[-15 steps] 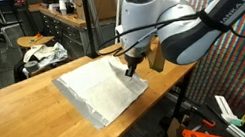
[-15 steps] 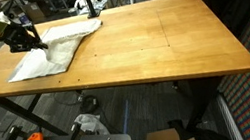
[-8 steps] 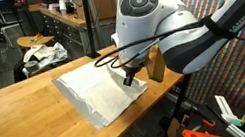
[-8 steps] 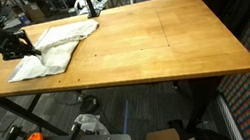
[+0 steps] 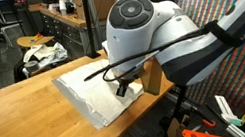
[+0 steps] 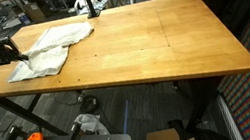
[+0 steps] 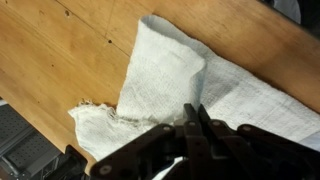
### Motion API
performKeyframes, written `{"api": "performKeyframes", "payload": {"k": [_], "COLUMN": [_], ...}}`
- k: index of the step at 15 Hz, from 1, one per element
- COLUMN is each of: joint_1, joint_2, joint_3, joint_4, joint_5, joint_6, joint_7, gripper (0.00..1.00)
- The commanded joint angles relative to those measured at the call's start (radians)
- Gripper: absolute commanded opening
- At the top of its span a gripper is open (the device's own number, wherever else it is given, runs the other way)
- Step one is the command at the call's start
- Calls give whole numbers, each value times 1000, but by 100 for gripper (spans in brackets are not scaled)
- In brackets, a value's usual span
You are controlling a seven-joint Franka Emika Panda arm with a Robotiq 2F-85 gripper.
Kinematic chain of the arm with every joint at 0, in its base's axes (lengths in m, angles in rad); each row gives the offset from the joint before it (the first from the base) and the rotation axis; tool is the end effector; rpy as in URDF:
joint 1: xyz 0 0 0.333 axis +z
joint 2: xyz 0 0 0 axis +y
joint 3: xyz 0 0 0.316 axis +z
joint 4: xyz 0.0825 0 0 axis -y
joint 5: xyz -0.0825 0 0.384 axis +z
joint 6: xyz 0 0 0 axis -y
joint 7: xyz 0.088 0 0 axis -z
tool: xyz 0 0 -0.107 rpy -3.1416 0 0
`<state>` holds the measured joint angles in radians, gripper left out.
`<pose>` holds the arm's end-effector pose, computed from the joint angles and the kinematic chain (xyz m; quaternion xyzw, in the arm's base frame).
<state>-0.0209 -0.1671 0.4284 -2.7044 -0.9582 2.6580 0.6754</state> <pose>0.3647 0.1762 0.2793 0.9235 0.2744 0.1651 0.2114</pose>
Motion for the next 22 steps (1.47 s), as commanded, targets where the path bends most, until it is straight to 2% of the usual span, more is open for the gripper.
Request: {"api": "performKeyframes", "payload": {"k": [1,9,10,11,13,14,15,19,22], "joint_1": [15,15,15,16,17,19,117,209,226], "joint_2": [-4,50,58,66,70,73,81,72,29], "joint_3": [47,148,154,157,162,163,69,-14,-81], "joint_4": [31,81,84,82,72,69,66,28,16], "joint_5": [-26,-117,-123,-114,-112,-103,-81,44,149], "joint_6": [-41,-142,-150,-151,-136,-130,-135,-26,1], "joint_7": [108,295,307,305,303,292,263,128,-46], "gripper": [1,1,7,29,33,39,46,77,98]}}
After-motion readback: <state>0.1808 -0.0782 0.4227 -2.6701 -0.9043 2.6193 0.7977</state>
